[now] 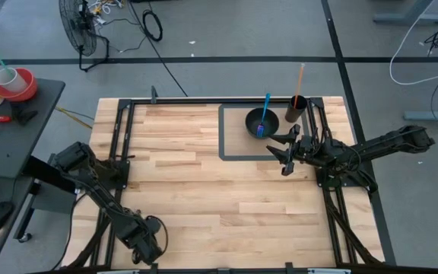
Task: Pick & Place Utensil
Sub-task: Put the black spoon into the black bowl on the brown mat
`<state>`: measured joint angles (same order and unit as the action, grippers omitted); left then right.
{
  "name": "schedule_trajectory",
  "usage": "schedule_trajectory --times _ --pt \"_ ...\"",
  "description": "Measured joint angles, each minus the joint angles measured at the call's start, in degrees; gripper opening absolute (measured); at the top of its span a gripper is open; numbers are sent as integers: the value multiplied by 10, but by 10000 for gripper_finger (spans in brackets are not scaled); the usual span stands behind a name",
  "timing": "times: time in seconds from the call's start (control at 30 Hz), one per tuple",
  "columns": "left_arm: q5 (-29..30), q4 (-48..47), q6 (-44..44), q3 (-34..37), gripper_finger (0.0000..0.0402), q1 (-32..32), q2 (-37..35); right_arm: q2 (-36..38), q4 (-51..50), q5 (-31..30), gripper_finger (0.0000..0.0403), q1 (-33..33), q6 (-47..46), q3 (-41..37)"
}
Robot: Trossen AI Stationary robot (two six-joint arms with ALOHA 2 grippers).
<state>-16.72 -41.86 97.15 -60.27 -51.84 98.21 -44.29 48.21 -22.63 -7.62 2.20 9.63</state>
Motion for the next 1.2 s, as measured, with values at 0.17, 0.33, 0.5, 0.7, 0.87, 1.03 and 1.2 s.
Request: schedule_trajectory --times 0.17,0.33,0.5,0.7,0.87,1.03,1.2 --pt "0 1 59 27 360 -8 0 0 0 0 201 0 0 0" --pt "-3 13 97 58 359 -8 0 0 0 0 201 0 -5 0" --pt "-7 74 105 81 336 -8 0 0 -1 0 201 0 -7 0" --pt "-1 80 107 83 266 -8 0 0 -1 0 201 0 -8 0" --pt "8 76 104 83 193 -7 0 0 -1 0 201 0 -9 0" --pt "13 73 70 83 121 -5 -1 0 -1 0 201 0 -9 0" --pt "25 73 13 83 67 10 -1 0 -1 0 201 0 -9 0"
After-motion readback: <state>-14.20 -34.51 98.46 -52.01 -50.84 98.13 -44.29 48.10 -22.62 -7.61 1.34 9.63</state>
